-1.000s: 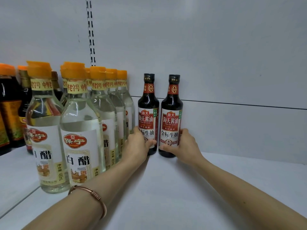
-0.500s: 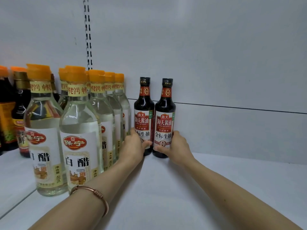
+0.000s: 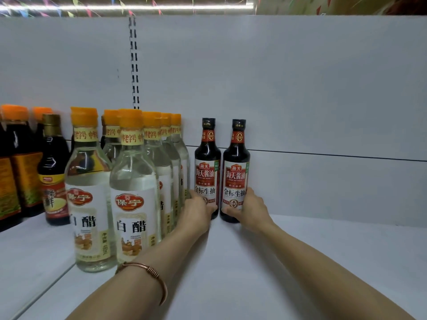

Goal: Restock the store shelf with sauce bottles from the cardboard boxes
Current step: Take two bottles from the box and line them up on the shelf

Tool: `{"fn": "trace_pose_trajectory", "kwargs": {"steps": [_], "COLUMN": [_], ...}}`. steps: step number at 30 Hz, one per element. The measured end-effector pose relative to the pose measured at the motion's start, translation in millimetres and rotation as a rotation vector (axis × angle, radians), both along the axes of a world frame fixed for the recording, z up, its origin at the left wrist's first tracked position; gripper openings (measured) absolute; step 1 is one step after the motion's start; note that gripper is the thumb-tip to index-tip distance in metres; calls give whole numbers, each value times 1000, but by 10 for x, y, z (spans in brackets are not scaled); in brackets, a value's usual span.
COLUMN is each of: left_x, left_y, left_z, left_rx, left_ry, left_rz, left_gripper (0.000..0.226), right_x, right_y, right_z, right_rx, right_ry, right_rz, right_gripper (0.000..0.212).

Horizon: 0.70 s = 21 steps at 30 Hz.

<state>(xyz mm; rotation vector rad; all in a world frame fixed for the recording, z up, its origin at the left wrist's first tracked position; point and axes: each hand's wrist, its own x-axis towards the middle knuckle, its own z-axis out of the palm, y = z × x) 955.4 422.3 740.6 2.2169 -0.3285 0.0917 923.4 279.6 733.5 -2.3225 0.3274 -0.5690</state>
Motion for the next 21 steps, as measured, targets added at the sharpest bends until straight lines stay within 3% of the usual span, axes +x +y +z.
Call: {"fn": "trace_pose_trajectory", "kwargs": {"steps": [4,8,13,16,21], "left_x": [-96,-186,-611,-1002,-1696], "left_y": [67,131,243,471,981], "left_z": [-60,8,137,269,392], "left_rx": [-24,-106,-216,-197,-153], "left_ry": [-23,-108,-169,-230,-292], "left_rz": [-46,-66,-210,-220,-158], "left_gripper": [57,58,40,26,22], "right_x": [-217,-550,-959,-1202,-1761], "right_y": [123,366,557,620,673], "right_z": [80,214,336,415,475], "right_rx": [77,136,184,212,204], "right_ry": [-8,-117,-219,-258,-303], "right_rz": [38,96,100,140,390], "right_gripper": [63,31,18,39,21]}}
